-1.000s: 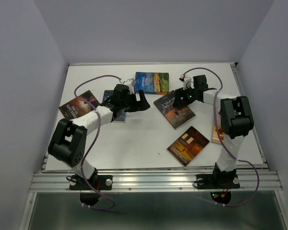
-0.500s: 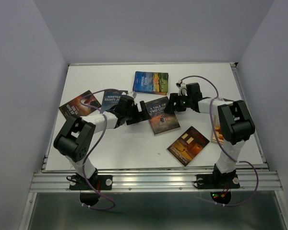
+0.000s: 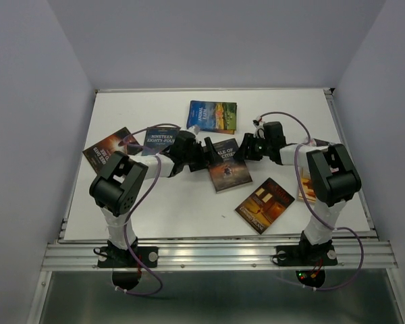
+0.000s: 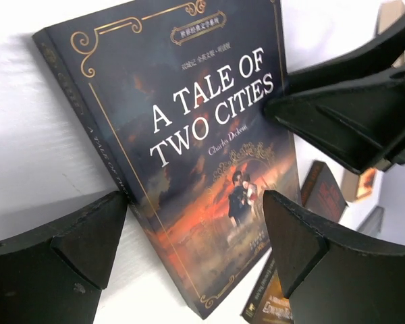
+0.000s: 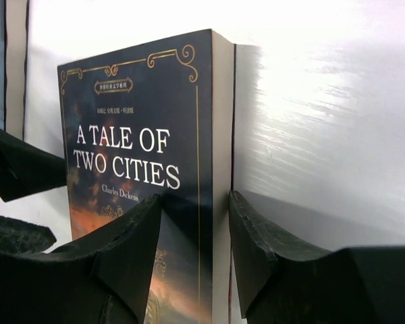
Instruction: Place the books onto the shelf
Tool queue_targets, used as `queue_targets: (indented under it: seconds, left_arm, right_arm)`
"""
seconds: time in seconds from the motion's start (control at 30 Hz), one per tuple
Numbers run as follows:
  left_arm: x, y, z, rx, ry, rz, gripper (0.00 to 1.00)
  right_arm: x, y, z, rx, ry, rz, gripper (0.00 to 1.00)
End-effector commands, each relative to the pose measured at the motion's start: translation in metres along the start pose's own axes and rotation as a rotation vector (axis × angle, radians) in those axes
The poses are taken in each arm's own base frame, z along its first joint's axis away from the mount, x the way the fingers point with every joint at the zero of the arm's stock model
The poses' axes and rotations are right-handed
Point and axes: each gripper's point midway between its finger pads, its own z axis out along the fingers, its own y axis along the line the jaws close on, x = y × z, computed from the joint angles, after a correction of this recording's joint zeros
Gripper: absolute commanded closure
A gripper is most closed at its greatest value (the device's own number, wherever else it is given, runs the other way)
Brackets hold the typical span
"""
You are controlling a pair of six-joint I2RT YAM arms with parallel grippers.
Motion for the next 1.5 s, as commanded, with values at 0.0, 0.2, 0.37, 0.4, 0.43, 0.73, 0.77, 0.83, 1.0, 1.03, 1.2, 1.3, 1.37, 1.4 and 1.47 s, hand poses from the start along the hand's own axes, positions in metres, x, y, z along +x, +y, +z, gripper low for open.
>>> queue_targets:
  seconds: [0.0, 0.2, 0.37, 0.4, 0.43, 0.73, 0.77, 0.83, 1.0, 1.03, 1.2, 1.3, 1.37, 1.4, 1.47]
  left_arm:
    - [0.025, -0.067, -0.012, 0.285, 0.086, 0.001, 0.07]
    - [0.006, -0.127, -0.047, 0.511, -0.006, 0.042, 0.04]
    - [-0.002, -0.149, -0.055, 0.607, -0.024, 0.056, 0.02]
    - [-0.002, -0.150, -0.055, 0.614, -0.023, 0.057, 0.02]
    - [-0.006, -0.153, -0.056, 0.622, -0.031, 0.061, 0.02]
    - [-0.031, -0.161, -0.059, 0.616, -0.129, 0.076, 0.01]
    - [-0.033, -0.162, -0.059, 0.617, -0.135, 0.074, 0.01]
    - [-0.039, -0.166, -0.059, 0.623, -0.156, 0.090, 0.01]
    - [-0.064, -0.175, -0.065, 0.611, -0.285, 0.146, 0.01]
    - [-0.068, -0.178, -0.067, 0.619, -0.309, 0.164, 0.01]
    - [-0.065, -0.188, -0.070, 0.694, -0.306, 0.202, 0.01]
    - [-0.057, -0.190, -0.069, 0.735, -0.280, 0.206, 0.01]
    - [-0.051, -0.193, -0.075, 0.788, -0.268, 0.201, 0.01]
    - [-0.048, -0.195, -0.076, 0.805, -0.262, 0.200, 0.01]
    - [-0.047, -0.196, -0.077, 0.820, -0.264, 0.204, 0.01]
  right_arm:
    - [0.096, -0.005, -0.007, 0.033, 0.267, 0.203, 0.51]
    - [0.099, 0.022, -0.009, -0.121, 0.247, 0.299, 0.57]
    - [0.091, 0.027, -0.013, -0.131, 0.220, 0.288, 0.57]
    - [0.091, 0.028, -0.014, -0.133, 0.220, 0.287, 0.57]
    - [0.089, 0.030, -0.015, -0.139, 0.216, 0.286, 0.57]
    - [0.088, 0.032, -0.018, -0.134, 0.217, 0.283, 0.59]
    - [0.086, 0.033, -0.019, -0.135, 0.214, 0.282, 0.59]
    - [0.087, 0.035, -0.021, -0.141, 0.218, 0.284, 0.59]
    - [0.088, 0.039, -0.024, -0.156, 0.228, 0.313, 0.59]
    - [0.086, 0.041, -0.024, -0.158, 0.223, 0.311, 0.59]
    - [0.083, 0.047, -0.027, -0.183, 0.226, 0.326, 0.60]
    - [0.080, 0.049, -0.029, -0.187, 0.216, 0.321, 0.60]
    - [0.080, 0.050, -0.029, -0.194, 0.213, 0.330, 0.61]
    - [0.079, 0.051, -0.029, -0.200, 0.212, 0.331, 0.61]
    - [0.078, 0.053, -0.029, -0.211, 0.209, 0.338, 0.61]
